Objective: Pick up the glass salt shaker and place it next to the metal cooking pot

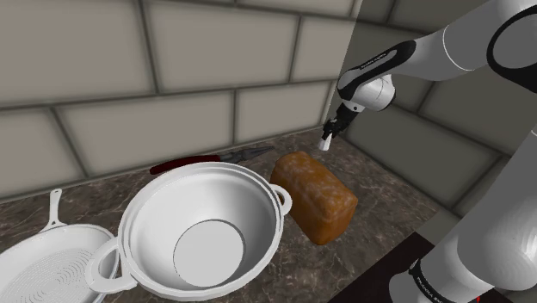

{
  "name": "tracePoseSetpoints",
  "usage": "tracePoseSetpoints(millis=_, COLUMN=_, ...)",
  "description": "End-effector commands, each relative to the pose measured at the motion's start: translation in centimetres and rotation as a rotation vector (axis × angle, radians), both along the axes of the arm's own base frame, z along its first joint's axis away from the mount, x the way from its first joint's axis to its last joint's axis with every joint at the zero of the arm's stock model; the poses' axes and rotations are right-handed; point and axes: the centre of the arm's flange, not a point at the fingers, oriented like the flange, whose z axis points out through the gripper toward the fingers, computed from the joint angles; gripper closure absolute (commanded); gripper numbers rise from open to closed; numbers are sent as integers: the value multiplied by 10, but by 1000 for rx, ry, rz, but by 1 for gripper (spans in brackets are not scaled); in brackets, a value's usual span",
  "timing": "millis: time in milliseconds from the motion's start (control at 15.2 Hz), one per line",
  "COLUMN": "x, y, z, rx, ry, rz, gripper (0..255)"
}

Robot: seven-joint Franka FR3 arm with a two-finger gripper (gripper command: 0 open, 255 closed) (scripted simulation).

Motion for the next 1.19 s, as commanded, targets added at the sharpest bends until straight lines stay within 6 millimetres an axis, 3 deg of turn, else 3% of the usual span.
tracePoseSetpoints(millis=0, x=0, y=0, z=0, rx=0, ry=0, rz=0, gripper=255)
tracePoseSetpoints(millis=528, x=0, y=0, z=0, rx=0, ry=0, rz=0, gripper=255)
tracePoseSetpoints(millis=1122, x=0, y=0, z=47, rx=0, ry=0, rz=0, gripper=255)
